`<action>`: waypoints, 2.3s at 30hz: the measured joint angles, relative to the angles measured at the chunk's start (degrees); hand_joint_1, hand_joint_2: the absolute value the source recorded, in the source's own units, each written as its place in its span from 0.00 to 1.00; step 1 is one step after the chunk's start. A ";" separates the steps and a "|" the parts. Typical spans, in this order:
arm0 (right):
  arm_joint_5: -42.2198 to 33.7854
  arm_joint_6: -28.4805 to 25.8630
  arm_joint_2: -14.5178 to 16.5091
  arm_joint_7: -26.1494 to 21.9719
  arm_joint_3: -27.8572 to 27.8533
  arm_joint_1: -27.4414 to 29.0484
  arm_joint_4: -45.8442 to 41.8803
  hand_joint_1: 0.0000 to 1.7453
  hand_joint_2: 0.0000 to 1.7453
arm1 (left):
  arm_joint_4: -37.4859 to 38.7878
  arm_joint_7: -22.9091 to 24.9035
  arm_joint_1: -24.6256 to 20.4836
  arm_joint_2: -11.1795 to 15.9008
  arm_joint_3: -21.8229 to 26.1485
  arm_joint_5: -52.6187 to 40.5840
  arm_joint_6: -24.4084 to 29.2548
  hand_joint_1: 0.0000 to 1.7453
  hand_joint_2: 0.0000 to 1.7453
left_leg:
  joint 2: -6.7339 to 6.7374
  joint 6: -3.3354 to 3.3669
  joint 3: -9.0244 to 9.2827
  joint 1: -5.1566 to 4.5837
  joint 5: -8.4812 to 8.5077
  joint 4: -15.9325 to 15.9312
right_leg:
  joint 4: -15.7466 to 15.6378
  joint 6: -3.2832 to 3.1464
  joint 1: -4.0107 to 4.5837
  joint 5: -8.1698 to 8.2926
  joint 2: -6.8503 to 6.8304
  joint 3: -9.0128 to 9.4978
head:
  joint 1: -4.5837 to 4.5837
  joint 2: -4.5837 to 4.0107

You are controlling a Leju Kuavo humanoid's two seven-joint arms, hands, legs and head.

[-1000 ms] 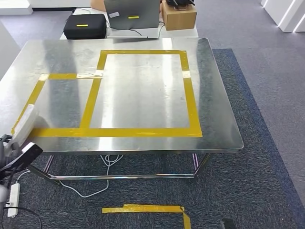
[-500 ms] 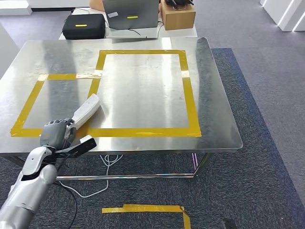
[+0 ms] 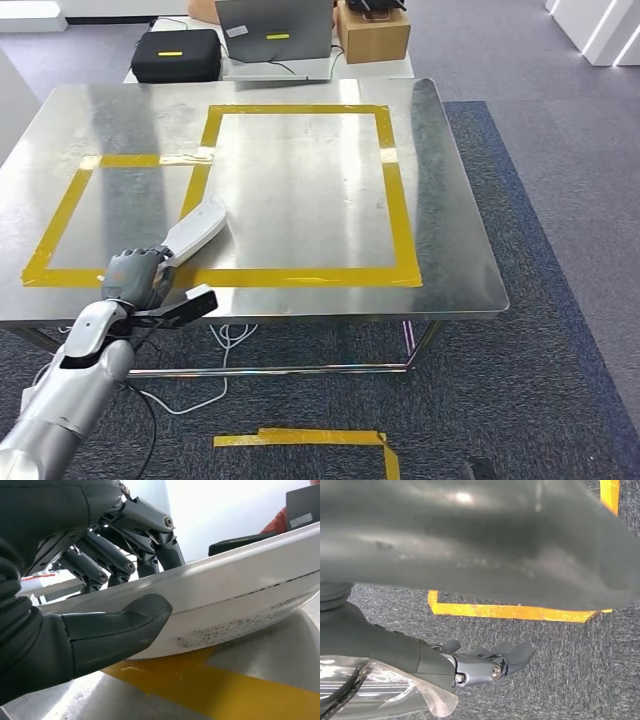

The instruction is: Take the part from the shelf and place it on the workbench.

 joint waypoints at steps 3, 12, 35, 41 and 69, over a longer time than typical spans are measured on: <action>-0.07 -0.03 0.00 0.02 -0.16 0.12 0.00 0.00 0.00 | 0.08 0.75 0.00 0.84 0.25 0.58 0.58 1.00 1.00 | 0.00 0.00 0.00 0.00 0.00 -0.01 | 0.00 0.00 0.00 0.00 0.01 0.00 | 0.00 0.00; -0.81 0.03 0.00 0.04 -0.38 0.45 0.00 0.00 0.00 | 1.24 2.07 0.01 4.29 3.97 0.95 1.89 1.00 1.00 | 0.00 0.00 -0.01 0.03 0.00 -0.02 | 0.01 0.00 0.02 -0.01 -0.01 -0.01 | -0.01 0.00; -1.49 0.08 -0.01 -0.22 -1.68 0.48 0.00 0.00 0.00 | 6.99 3.57 -2.48 4.90 6.28 -2.54 4.43 1.00 1.00 | 0.00 0.00 0.00 0.02 0.00 -0.02 | 0.01 0.00 0.01 0.00 0.00 -0.01 | -0.01 0.01; -1.45 0.01 -0.04 -0.15 -1.79 0.68 0.00 0.00 0.00 | 8.46 5.40 -3.86 5.13 6.26 -6.53 4.82 0.75 1.00 | 0.00 0.00 0.00 0.02 0.01 -0.02 | 0.01 0.00 0.02 0.00 0.01 -0.01 | -0.01 0.00; -0.92 0.03 -0.04 0.19 -1.84 0.45 0.00 0.00 0.00 | 14.42 9.34 -10.62 5.69 5.77 -14.92 5.69 0.00 0.00 | 0.00 0.00 -0.01 0.02 0.01 -0.01 | 0.01 0.00 0.01 0.00 0.01 -0.02 | 0.00 0.01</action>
